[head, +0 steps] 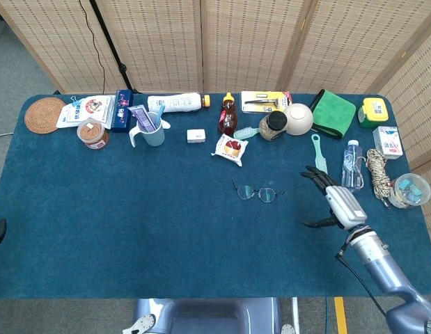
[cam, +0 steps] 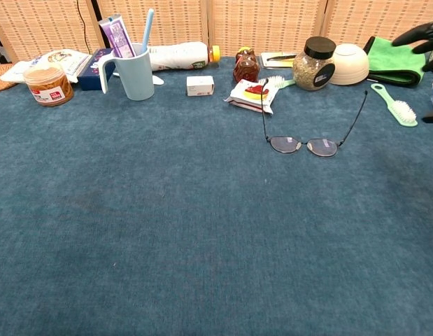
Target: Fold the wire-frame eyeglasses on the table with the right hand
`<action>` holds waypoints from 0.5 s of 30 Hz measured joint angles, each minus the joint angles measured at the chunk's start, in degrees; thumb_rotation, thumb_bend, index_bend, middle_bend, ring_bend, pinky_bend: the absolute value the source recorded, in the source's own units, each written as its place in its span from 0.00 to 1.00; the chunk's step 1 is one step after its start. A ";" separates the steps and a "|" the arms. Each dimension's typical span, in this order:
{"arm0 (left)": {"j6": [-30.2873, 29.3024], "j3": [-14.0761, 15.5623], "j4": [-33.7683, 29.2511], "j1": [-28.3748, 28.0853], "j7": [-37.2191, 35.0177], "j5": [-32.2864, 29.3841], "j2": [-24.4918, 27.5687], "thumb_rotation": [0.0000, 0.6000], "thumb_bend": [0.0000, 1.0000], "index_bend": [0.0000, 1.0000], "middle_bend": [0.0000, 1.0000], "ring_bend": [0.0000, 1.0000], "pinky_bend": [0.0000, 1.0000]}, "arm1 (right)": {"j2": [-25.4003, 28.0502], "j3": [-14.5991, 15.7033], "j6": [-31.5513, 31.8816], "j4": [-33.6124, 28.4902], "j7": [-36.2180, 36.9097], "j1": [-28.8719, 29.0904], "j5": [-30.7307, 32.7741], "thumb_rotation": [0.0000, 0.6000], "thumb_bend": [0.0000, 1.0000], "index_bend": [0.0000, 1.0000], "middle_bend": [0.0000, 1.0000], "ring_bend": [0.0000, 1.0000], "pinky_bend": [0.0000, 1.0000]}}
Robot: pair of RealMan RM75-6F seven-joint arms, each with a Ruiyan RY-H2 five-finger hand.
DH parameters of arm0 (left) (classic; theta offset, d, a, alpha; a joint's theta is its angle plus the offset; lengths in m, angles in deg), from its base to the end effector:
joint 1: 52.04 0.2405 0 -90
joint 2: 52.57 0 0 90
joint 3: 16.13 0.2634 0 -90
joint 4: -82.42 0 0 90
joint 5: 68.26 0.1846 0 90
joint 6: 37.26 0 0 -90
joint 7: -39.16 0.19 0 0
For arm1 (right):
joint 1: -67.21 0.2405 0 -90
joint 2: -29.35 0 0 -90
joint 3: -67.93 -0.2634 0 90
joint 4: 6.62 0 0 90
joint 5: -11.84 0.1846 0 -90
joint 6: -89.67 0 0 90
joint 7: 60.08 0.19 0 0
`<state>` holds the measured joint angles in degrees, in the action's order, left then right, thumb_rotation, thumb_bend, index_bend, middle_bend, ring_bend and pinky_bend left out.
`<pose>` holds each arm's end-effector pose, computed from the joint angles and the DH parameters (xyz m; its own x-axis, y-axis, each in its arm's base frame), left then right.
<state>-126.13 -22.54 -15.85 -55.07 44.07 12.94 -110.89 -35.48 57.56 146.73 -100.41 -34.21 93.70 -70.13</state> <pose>-0.3026 0.2241 0.2364 0.4644 -0.1038 0.8795 0.8848 0.0968 -0.4558 -0.2208 -0.3416 0.1225 -0.0181 -0.3296 0.9439 -0.9808 -0.1774 -0.0808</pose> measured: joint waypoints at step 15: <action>0.74 -0.20 0.34 -0.39 0.75 -1.13 -0.28 1.00 0.42 0.00 0.00 0.00 0.00 | -3.89 -0.92 -10.86 6.72 22.08 7.52 0.01 1.00 0.02 0.10 0.03 0.01 0.11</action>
<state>-125.38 -22.74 -15.51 -55.46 44.82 11.80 -111.18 -39.37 56.64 135.87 -93.68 -12.13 101.22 -70.11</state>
